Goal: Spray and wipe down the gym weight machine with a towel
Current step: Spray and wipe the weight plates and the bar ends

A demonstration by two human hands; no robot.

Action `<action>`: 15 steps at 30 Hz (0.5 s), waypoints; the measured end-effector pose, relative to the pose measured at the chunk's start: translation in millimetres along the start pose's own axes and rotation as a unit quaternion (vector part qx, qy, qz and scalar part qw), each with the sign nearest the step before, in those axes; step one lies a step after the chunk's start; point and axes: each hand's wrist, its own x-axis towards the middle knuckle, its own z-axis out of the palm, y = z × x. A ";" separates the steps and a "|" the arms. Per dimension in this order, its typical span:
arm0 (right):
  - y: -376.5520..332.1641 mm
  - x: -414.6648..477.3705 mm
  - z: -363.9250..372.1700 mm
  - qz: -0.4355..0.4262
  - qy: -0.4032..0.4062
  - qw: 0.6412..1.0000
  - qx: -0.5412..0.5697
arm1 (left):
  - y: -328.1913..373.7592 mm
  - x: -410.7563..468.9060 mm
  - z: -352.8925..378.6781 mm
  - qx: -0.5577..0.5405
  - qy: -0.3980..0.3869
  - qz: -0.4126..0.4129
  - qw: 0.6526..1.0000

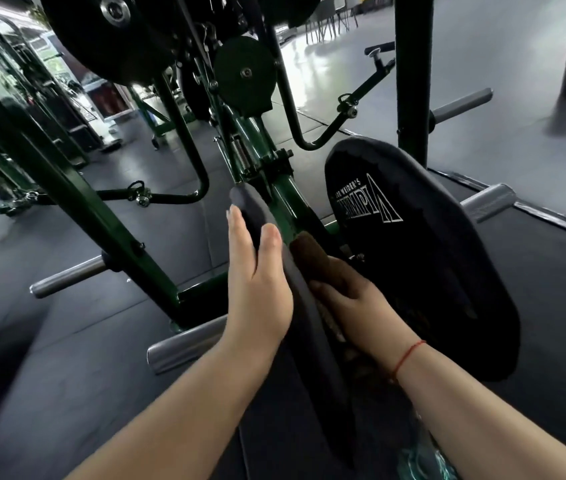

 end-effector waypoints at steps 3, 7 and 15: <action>-20.8 -8.5 -9.5 -0.016 -0.014 1.000 -0.001 | 0.3 26.5 -11.4 -0.046 -0.007 -0.069 0.997; -53.9 -22.1 -20.8 -0.069 -0.014 0.995 0.070 | 0.5 12.6 -12.5 -0.046 -0.007 -0.068 0.997; -41.7 -2.5 12.2 -0.109 0.056 0.992 0.033 | -15.4 -11.2 4.3 0.013 0.040 0.042 0.998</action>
